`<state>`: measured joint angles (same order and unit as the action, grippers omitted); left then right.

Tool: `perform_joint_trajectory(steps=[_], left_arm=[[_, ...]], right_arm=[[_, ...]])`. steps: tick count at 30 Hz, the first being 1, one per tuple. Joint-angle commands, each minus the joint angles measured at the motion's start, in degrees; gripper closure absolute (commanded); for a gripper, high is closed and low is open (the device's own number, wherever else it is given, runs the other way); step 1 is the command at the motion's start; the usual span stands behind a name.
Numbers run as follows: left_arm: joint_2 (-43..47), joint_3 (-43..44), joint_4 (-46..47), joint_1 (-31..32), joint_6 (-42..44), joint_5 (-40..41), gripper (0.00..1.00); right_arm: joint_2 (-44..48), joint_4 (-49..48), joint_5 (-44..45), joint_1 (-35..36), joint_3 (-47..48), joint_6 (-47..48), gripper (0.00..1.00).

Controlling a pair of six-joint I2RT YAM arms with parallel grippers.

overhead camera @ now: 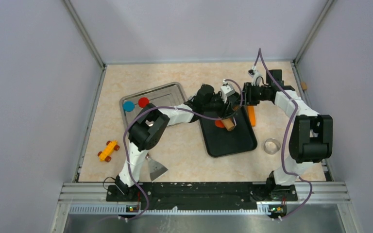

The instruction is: Roll out the dumpling wrappers from the dough

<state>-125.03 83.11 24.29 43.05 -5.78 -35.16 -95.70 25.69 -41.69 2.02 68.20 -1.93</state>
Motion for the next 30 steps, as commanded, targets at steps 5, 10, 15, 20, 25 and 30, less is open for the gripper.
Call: perform_joint_trajectory(steps=[5, 10, 15, 20, 25, 30], left_arm=[[-3.99, -0.77, 3.35, 1.48, -3.51, 7.08, 1.00], [-6.05, 0.89, 4.22, 2.96, -2.75, 7.14, 1.00], [-7.94, 3.92, 2.75, 3.57, -3.10, 6.68, 1.00], [-7.79, 6.52, 1.35, 3.56, -4.21, 6.84, 1.00], [-4.11, 7.86, 0.63, 3.29, -4.10, 6.29, 1.00], [2.15, 3.78, 2.78, 2.78, -1.47, 6.57, 1.00]], right_arm=[[-0.15, 0.89, 10.52, 1.40, -2.68, 3.92, 1.00], [0.79, 1.07, 12.21, 1.37, -3.42, 4.07, 1.00], [1.80, 0.55, 14.23, 1.25, -4.40, 4.91, 1.00], [2.88, 0.69, 14.50, 0.89, -4.37, 4.77, 1.00], [5.35, 3.45, 8.90, 0.18, -1.12, 3.54, 1.00], [7.70, 5.63, 0.87, 0.18, 1.83, -1.06, 1.00]])
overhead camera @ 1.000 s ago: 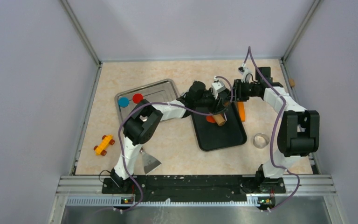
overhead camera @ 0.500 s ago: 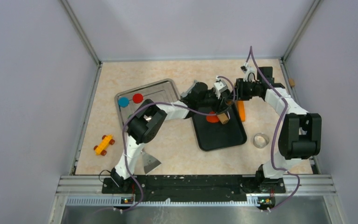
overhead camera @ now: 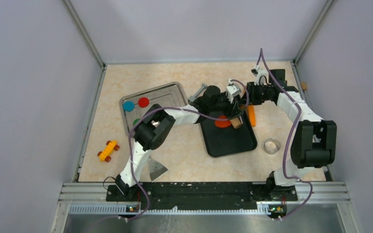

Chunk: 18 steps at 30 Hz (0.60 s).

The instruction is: Roll out the dumpling wrappers from the dough

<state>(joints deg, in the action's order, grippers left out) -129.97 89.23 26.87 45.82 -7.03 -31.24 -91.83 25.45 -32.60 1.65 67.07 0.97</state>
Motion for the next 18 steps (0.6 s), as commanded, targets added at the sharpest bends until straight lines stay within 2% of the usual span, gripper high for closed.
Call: perform_joint_trajectory(steps=[1, 3, 8, 18], left_arm=[[8.46, -3.55, 0.49, -0.06, 0.91, 2.47, 1.00], [10.43, -5.46, -0.93, -0.38, 3.77, 1.93, 1.00], [12.24, -10.03, -3.37, -1.29, 6.32, 1.35, 1.00], [9.11, -13.02, -3.18, -2.07, 8.77, 2.37, 1.00]], right_arm=[[4.27, 5.26, -9.59, 0.68, 2.76, -5.20, 1.00], [4.85, 2.59, -12.10, 1.20, 1.24, -7.24, 1.00], [3.12, -4.74, -10.99, 3.52, -2.63, -9.47, 1.00], [-1.22, -9.43, -6.04, 4.17, -5.99, -7.25, 1.00]])
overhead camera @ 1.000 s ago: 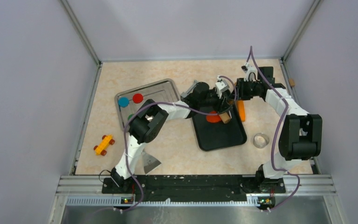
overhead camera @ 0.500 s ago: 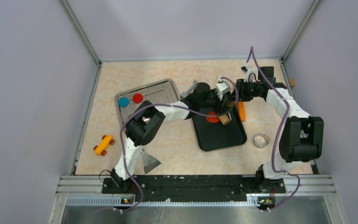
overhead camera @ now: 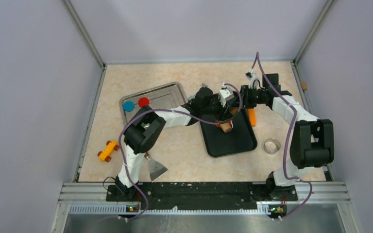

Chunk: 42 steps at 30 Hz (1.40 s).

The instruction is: Roll out the dumpling wrappers from the dough

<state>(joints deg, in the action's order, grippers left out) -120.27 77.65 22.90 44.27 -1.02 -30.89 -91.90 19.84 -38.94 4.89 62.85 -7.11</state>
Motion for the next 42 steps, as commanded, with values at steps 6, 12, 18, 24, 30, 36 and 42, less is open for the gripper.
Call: perform_joint_trajectory(steps=[6, 12, 18, 24, 30, 36, 42], left_arm=[[2.95, -4.66, -1.58, -1.49, 2.72, 0.14, 1.00], [7.62, -5.67, -3.14, -2.26, 4.39, -1.81, 1.00], [7.49, -0.33, -0.41, -1.92, 1.20, -2.42, 1.00], [1.13, 7.05, 0.56, -1.57, -2.33, -0.35, 1.00], [-4.16, 11.87, -0.01, -0.96, -4.66, -0.19, 1.00], [-4.40, 9.03, -0.81, -0.85, -5.17, -0.02, 1.00], [-2.59, 2.98, -0.74, -1.00, -4.09, 0.48, 1.00]], right_arm=[[-2.77, -6.75, -0.08, 1.49, -6.17, -1.82, 1.00], [-2.33, -6.23, -4.06, 2.66, -1.91, -4.78, 1.00], [0.51, -1.27, -6.45, 2.24, 5.36, -2.53, 1.00], [-0.76, 0.97, -6.03, 0.61, 7.92, 2.20, 1.00], [-3.73, 3.78, -4.80, -1.34, 9.37, 6.41, 1.00], [-4.90, 4.47, -4.24, -1.42, 6.17, 9.56, 1.00], [-6.19, 1.05, -3.14, -1.34, 1.38, 9.36, 1.00]])
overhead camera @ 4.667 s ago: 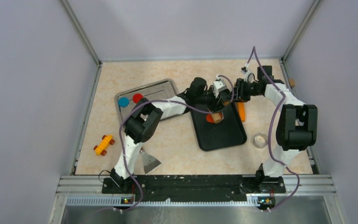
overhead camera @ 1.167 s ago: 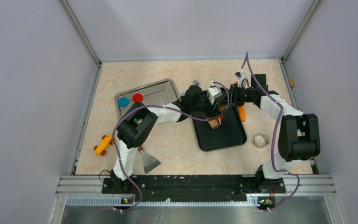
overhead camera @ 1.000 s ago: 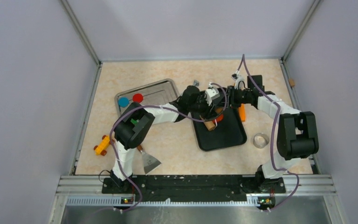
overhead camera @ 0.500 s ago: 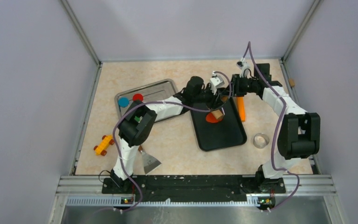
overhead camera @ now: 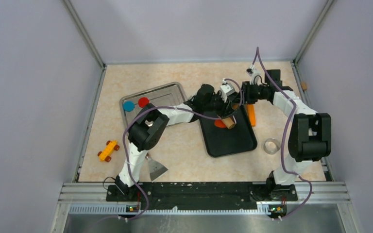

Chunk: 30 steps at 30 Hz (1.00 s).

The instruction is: Roll out the dumpling wrappers from the dough

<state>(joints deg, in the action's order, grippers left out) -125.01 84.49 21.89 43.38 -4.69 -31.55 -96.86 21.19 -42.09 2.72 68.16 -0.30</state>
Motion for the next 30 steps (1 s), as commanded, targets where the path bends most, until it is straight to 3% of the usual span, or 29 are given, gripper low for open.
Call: perform_joint_trajectory(steps=[1, 13, 22, 30], left_arm=[[2.47, -4.67, 0.26, -0.20, -0.27, 1.15, 1.00], [5.04, -8.77, -0.72, -0.65, 0.78, 0.93, 1.00], [8.28, -5.92, -3.90, -0.76, 10.51, -3.01, 1.00], [6.14, -2.02, -1.37, -0.12, 7.20, -1.32, 1.00]], right_arm=[[-1.37, -0.85, 0.19, 0.86, -4.50, 2.39, 1.00], [-2.03, -5.17, 1.13, 1.06, -7.98, 0.77, 1.00], [0.89, -2.82, -3.52, 0.62, -2.92, -6.32, 1.00], [3.37, 0.94, -5.17, -1.06, 0.18, -8.01, 1.00]])
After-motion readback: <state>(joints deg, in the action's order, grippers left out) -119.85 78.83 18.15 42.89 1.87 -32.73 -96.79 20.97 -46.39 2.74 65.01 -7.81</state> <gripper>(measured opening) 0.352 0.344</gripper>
